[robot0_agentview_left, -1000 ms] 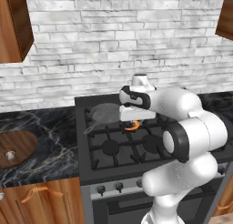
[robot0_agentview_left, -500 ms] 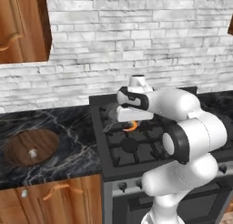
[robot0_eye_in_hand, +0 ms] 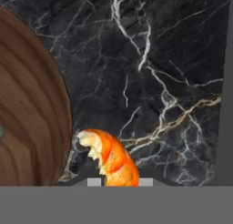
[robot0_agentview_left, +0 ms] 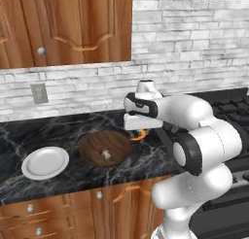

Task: Place the shrimp on the plate and place the mushroom on the same plate.

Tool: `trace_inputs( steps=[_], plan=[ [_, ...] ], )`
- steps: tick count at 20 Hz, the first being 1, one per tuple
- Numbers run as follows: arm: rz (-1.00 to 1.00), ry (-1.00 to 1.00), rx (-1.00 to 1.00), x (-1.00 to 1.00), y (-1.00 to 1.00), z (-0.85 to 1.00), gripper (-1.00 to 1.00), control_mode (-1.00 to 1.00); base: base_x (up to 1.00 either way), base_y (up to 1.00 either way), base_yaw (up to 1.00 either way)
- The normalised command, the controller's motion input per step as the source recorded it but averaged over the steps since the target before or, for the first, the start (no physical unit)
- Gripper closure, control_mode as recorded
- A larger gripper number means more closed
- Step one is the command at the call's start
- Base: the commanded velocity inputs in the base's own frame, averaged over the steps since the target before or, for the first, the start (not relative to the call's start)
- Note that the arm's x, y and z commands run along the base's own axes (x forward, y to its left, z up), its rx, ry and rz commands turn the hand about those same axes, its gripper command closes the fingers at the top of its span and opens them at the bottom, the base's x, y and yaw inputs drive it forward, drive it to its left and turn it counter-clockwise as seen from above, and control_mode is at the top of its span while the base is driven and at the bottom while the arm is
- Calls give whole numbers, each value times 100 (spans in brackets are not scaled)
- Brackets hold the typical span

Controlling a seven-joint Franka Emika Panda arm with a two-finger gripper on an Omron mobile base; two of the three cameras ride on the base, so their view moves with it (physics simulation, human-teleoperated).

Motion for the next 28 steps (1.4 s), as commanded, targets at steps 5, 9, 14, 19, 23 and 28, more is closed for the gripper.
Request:
trace_inputs(
  steps=[5,9,14,19,23,28],
  plan=[
    [0,0,0,0,0,0,100,100,0,100,-2],
    [0,0,0,0,0,0,100,100,0,99,0],
    [0,0,0,0,0,0,100,100,0,88,0],
    [1,0,0,3,2,-2,100,-100,0,8,0],
    [10,0,0,40,0,-47,100,-100,0,0,0],
    [9,-1,1,31,1,-54,100,-100,0,0,0]
  ],
)
